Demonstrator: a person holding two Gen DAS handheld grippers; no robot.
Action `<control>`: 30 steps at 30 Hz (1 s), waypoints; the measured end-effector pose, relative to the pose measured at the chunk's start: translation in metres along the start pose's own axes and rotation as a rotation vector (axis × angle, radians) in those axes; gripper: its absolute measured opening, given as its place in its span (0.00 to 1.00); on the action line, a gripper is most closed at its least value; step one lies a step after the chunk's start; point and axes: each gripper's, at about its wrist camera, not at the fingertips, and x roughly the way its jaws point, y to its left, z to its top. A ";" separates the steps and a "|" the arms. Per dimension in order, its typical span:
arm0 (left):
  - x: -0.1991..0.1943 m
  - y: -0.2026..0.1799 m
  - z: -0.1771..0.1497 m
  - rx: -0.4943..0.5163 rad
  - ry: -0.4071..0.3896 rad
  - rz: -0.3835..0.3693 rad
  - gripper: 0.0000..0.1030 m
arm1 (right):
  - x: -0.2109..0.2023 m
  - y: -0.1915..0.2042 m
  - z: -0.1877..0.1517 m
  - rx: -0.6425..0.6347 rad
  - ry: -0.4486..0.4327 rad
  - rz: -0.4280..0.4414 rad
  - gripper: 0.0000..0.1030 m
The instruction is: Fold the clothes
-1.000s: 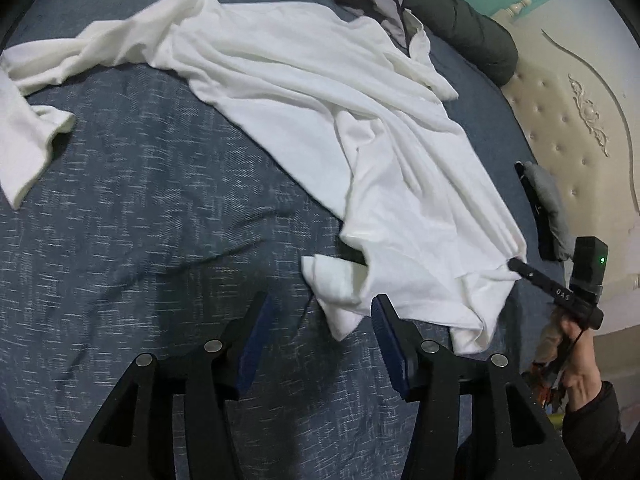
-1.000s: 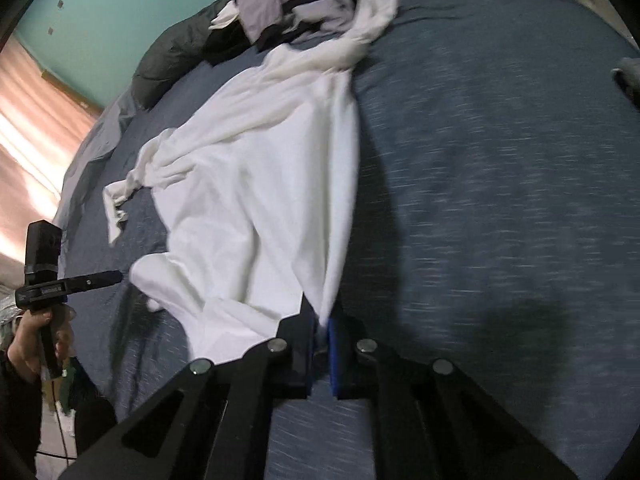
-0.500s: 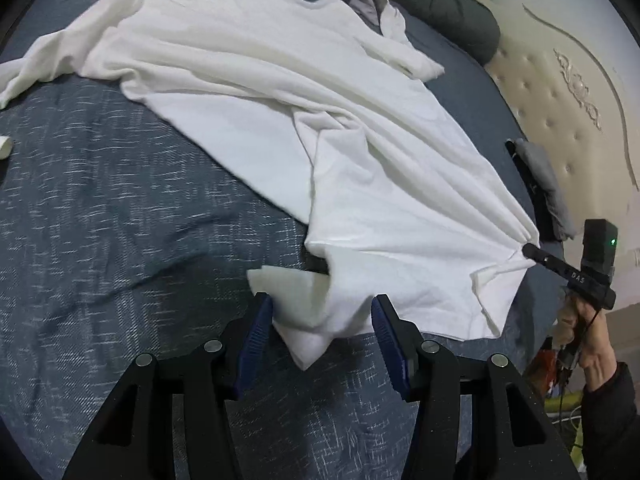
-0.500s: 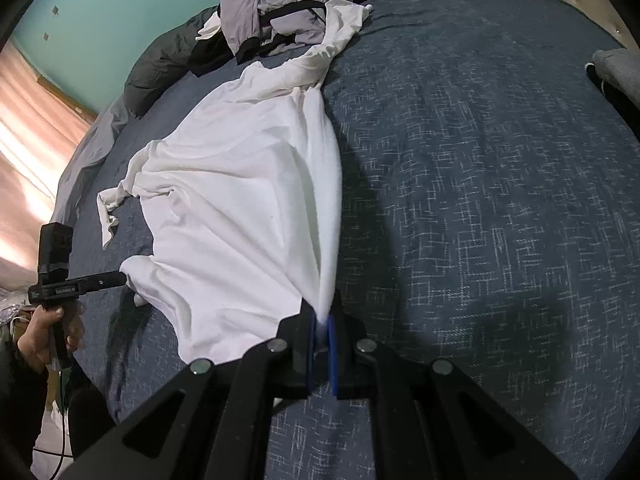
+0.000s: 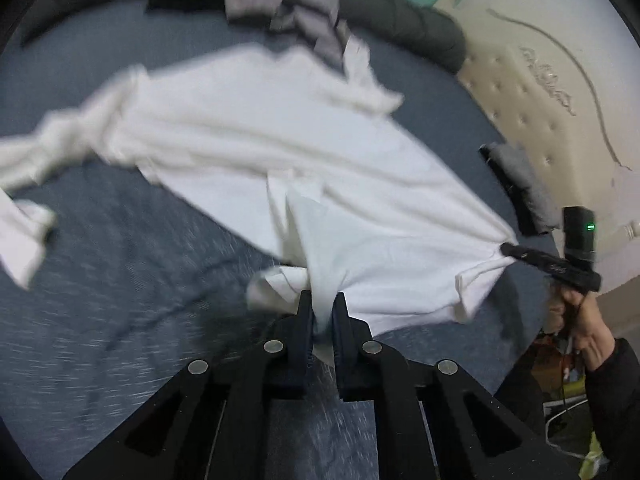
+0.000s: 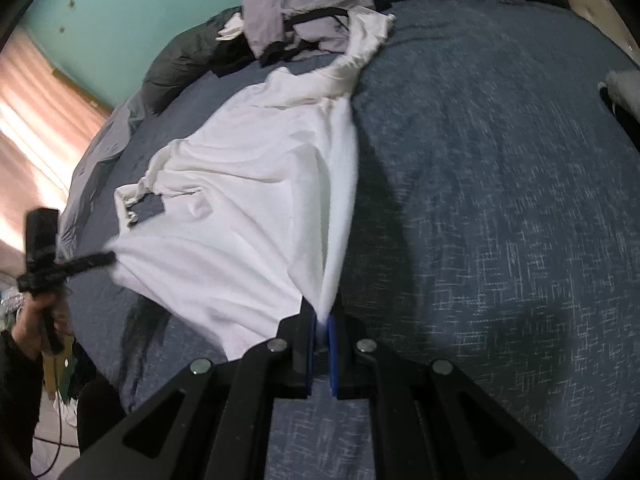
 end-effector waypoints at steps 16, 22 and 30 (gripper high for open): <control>0.008 0.008 -0.067 -0.095 0.153 0.000 0.21 | 0.022 0.002 -0.019 0.002 0.097 -0.030 0.05; 0.004 0.044 -0.071 -0.200 0.100 0.021 0.50 | 0.028 -0.015 -0.026 0.052 0.113 -0.078 0.08; 0.034 0.076 -0.077 -0.313 0.092 -0.004 0.50 | 0.016 0.000 -0.039 0.077 0.116 -0.008 0.46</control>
